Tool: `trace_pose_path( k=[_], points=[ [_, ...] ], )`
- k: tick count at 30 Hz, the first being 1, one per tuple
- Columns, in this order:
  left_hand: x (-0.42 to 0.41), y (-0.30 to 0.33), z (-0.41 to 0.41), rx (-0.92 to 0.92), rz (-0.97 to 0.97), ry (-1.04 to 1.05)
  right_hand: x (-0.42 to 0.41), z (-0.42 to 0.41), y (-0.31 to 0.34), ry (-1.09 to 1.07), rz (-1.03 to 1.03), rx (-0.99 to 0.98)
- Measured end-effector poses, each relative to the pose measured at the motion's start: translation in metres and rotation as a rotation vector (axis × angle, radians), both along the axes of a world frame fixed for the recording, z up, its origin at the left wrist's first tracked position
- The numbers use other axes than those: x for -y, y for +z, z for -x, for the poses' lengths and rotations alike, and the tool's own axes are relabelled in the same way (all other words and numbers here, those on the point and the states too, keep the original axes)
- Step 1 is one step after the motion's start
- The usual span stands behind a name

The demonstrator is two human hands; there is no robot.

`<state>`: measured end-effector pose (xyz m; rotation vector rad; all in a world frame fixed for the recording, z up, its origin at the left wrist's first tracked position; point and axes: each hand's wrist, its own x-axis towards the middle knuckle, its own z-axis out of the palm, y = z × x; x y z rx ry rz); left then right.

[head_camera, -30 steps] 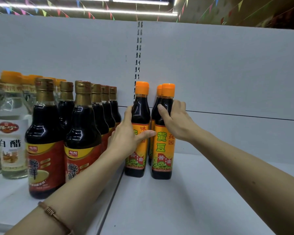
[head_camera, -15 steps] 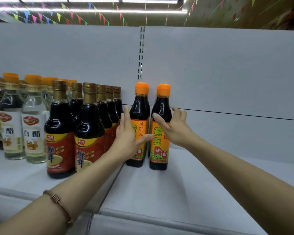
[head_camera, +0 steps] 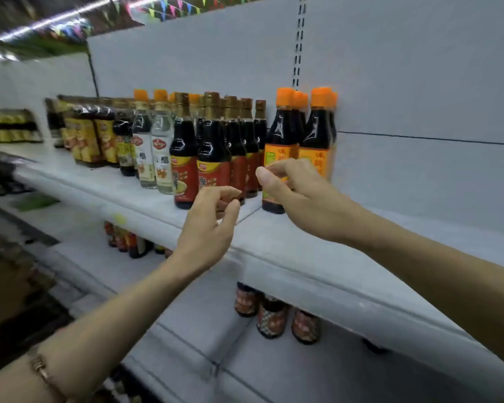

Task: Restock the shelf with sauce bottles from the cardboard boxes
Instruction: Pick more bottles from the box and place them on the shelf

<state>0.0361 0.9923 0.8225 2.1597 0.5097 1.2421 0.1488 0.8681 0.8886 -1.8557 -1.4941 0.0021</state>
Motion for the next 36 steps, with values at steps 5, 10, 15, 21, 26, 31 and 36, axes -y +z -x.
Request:
trace_pose_path(
  k=[5, 10, 15, 21, 26, 31, 36],
  points=[
    [-0.009, -0.029, 0.09, -0.139, 0.062, 0.202, -0.027, 0.071, -0.027, 0.254, 0.085, -0.071],
    [-0.027, -0.04, 0.179, -0.185, 0.108, 0.349, -0.064, 0.135, -0.034, 0.384, 0.179, -0.12],
    [-0.057, -0.059, 0.267, -0.237, 0.097, 0.411, -0.119, 0.215, -0.044, 0.487, 0.241, -0.136],
    [-0.13, -0.073, 0.39, -0.333, 0.092, 0.478, -0.199, 0.331, -0.063, 0.579, 0.31, -0.118],
    [-0.187, -0.076, 0.483, -0.379, 0.103, 0.571, -0.275, 0.419, -0.076, 0.659, 0.321, -0.156],
    [-0.249, -0.085, 0.544, -0.395, 0.154, 0.629, -0.345, 0.479, -0.082, 0.705, 0.326, -0.131],
    [-0.311, -0.122, 0.586, -0.429, 0.315, 0.607, -0.43, 0.511, -0.108, 0.738, 0.411, -0.107]
  ],
)
